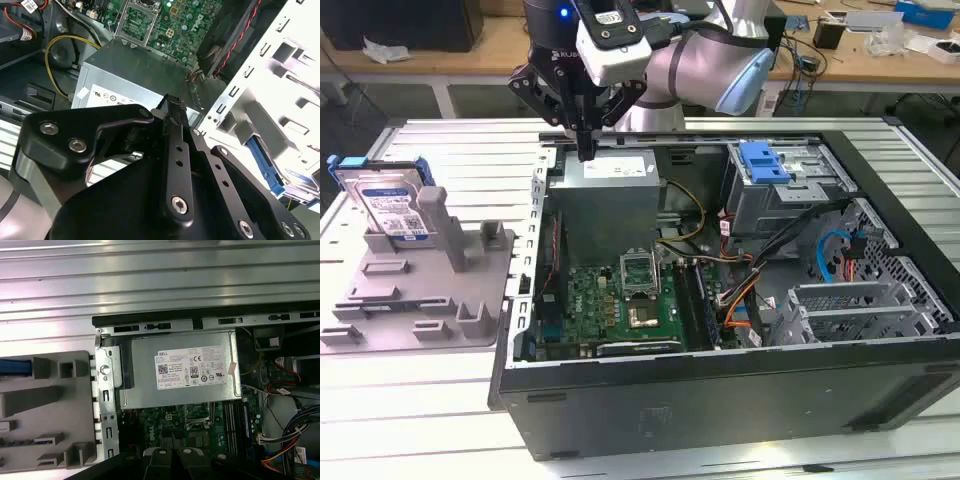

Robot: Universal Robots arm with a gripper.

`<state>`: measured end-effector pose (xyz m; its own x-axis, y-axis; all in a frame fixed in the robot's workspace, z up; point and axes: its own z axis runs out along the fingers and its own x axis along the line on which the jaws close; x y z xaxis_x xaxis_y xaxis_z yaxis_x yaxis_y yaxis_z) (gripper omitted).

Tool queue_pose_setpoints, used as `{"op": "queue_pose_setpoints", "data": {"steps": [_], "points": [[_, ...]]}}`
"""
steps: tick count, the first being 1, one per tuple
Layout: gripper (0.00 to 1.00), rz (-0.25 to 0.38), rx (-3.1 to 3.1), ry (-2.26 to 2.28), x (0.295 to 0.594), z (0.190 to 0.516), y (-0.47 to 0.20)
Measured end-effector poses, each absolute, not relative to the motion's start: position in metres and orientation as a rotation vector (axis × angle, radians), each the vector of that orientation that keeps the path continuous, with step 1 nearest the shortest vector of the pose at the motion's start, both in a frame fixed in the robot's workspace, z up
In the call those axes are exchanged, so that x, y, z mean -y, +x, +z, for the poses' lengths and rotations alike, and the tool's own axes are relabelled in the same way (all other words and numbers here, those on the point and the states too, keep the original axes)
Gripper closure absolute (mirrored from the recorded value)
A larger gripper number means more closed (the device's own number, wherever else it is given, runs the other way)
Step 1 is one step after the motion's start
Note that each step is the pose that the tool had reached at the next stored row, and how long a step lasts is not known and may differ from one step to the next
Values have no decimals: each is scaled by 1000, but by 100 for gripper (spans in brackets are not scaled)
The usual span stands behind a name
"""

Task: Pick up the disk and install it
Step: 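Reach for the disk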

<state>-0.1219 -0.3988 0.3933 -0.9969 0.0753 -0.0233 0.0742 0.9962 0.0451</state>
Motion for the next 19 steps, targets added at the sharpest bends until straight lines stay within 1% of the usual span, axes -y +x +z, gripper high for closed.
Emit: {"op": "queue_pose_setpoints", "data": {"steps": [14, 19], "points": [[89, 69, -3114, 117, 399, 393, -122], [89, 69, -3114, 117, 383, 393, -135]]}}
